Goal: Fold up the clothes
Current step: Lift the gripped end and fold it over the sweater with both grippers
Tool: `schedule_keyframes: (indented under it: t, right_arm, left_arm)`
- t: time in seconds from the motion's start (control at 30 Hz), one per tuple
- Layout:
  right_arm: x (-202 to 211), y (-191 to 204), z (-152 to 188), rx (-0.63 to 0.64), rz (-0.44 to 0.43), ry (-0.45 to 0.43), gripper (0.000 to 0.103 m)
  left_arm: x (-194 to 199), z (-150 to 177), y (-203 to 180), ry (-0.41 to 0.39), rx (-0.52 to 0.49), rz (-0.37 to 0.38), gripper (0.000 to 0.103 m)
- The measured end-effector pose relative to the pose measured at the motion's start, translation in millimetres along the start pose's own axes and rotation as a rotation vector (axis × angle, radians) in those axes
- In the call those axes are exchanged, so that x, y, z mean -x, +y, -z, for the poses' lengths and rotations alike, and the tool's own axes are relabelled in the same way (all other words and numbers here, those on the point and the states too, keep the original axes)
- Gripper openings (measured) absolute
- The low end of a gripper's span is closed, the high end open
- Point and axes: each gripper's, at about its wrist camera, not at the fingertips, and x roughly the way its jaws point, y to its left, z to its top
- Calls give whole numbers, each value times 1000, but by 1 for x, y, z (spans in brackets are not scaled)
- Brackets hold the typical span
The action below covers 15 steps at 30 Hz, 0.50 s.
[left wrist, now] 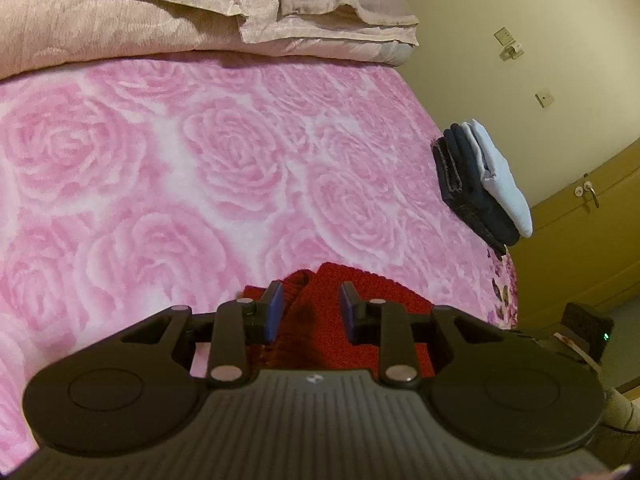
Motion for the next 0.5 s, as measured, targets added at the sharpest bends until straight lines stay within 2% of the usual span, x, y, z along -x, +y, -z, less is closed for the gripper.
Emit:
schedule_keyframes:
  t: [0.13, 0.2, 0.27, 0.3, 0.33, 0.37, 0.4, 0.43, 0.5]
  right_arm:
    - [-20, -13, -1, -180, 40, 33, 4]
    - [-20, -11, -5, -203, 52, 32, 4]
    - [-15, -8, -7, -202, 60, 21, 8]
    - [-11, -6, -6, -197, 54, 12, 21]
    - [-5, -4, -4, -191, 48, -5, 26]
    - [0, -1, -2, -185, 49, -25, 40]
    - [6, 1, 0, -178, 53, -45, 66]
    - [11, 4, 1, -169, 66, -67, 76]
    - [14, 5, 2, -157, 56, -89, 79]
  left_arm:
    - [-5, -3, -3, 16, -17, -12, 24]
    - [-9, -3, -6, 39, -25, 4, 29]
    - [-15, -3, -7, 66, -21, 30, 40]
    - [-18, -3, -6, 76, -13, 44, 42]
    - [-21, -4, -6, 85, -5, 57, 44]
    - [-24, -4, -5, 95, 3, 71, 44]
    - [-28, -4, -5, 103, 14, 83, 44]
    - [-31, -3, -3, 111, 29, 97, 44]
    - [-37, -1, -1, 124, 47, 118, 46]
